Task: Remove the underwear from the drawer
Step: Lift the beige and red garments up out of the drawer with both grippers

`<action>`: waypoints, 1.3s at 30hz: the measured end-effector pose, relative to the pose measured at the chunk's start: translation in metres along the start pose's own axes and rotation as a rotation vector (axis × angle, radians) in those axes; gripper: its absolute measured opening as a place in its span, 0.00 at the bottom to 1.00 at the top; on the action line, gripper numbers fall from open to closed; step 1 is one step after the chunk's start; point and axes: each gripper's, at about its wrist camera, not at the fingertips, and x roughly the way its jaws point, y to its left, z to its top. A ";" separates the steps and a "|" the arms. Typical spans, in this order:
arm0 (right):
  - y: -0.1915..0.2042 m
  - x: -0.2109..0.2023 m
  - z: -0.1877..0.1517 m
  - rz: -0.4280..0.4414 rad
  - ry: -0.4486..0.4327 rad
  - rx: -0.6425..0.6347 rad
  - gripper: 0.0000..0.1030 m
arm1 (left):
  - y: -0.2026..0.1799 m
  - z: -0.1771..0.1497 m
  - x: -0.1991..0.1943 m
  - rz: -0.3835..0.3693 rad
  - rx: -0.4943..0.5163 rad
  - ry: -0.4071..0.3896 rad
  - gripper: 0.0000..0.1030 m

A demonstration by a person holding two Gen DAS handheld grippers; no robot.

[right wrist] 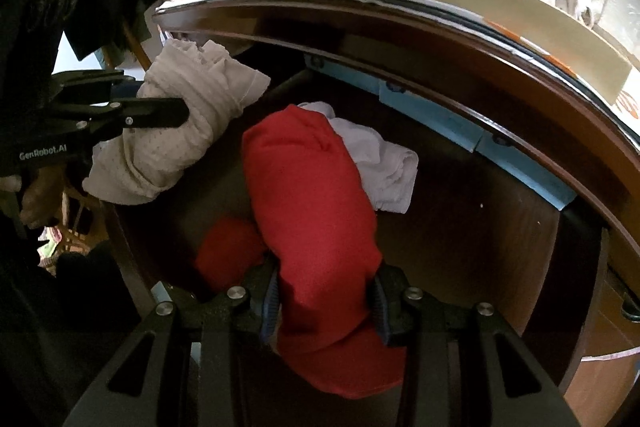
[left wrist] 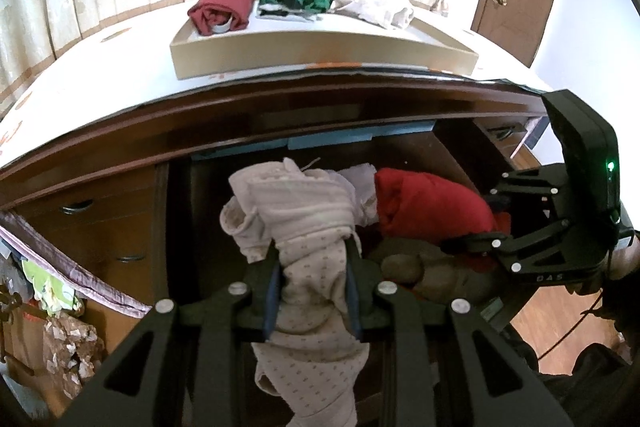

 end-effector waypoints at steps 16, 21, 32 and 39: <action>0.005 -0.032 0.007 -0.006 -0.136 0.055 0.39 | -0.008 0.006 -0.018 0.016 0.013 -0.079 0.24; 0.005 -0.042 0.006 -0.006 -0.166 0.064 0.39 | -0.011 0.007 -0.025 0.016 0.019 -0.105 0.24; 0.011 -0.063 0.008 -0.005 -0.244 0.084 0.39 | -0.016 0.009 -0.037 0.031 0.035 -0.193 0.24; 0.013 -0.079 0.008 -0.011 -0.302 0.104 0.39 | -0.020 0.012 -0.044 0.048 0.051 -0.261 0.24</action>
